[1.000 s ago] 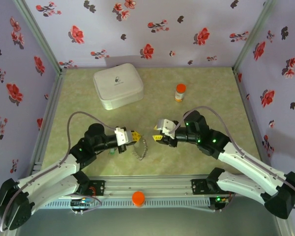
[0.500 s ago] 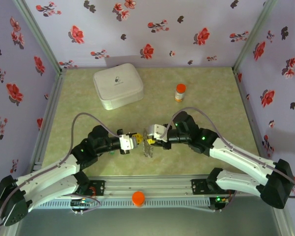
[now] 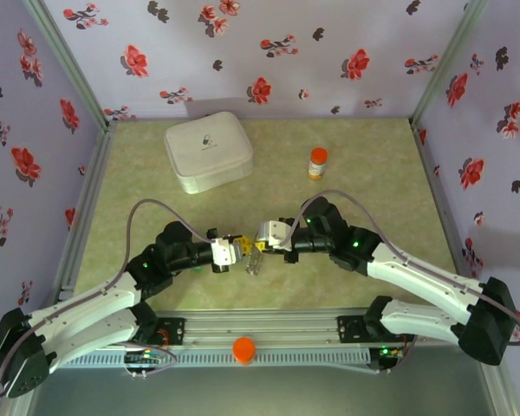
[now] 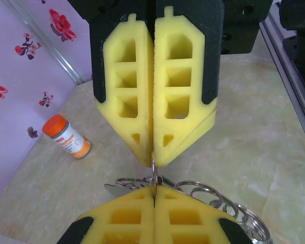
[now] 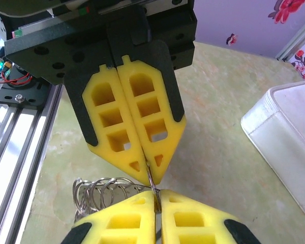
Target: Put the keys on the keyring
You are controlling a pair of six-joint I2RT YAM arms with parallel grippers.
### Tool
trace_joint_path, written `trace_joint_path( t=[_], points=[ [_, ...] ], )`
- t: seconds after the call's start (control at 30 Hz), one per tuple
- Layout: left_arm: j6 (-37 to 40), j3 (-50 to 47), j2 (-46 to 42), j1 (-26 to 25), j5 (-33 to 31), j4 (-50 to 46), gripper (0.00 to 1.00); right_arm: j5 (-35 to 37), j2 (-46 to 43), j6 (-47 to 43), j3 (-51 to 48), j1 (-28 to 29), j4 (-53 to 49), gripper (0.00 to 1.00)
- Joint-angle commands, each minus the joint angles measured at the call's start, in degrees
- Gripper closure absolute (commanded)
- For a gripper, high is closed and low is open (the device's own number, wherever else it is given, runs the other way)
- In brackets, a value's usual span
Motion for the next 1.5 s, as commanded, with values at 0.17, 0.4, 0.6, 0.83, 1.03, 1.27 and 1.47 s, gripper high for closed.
trace_joint_path(
  t=[0.17,0.4,0.6,0.83,1.03,1.27,1.47],
  points=[
    [-1.13,0.48,0.21,-0.53,-1.97,5.41,0.80,-0.51,0.71,-1.12,1.92,1.26,0.49,1.00],
    [-1.67,0.55,0.85,-0.64,-2.36,6.41,0.87,-0.99,1.09,-0.24,1.89,1.83,1.70,1.00],
    [-1.36,0.56,0.41,-0.71,-2.36,5.68,1.00,0.27,0.83,-0.03,1.46,2.00,1.94,1.00],
    [-5.70,-1.37,-1.31,-1.13,-14.69,9.81,1.00,1.56,-7.65,15.45,-4.70,-4.62,6.82,0.62],
    [-14.64,-1.87,-1.58,-1.10,-36.11,13.89,1.00,9.91,-9.51,27.13,-5.49,-4.98,3.26,0.61],
    [-19.93,0.04,-2.57,2.56,-60.68,9.66,1.00,11.34,4.41,37.29,-3.44,0.69,10.28,0.65],
    [-30.80,-0.78,-9.18,11.95,-64.50,-2.77,1.00,10.97,24.37,42.28,4.89,5.41,11.51,0.70]
  ],
)
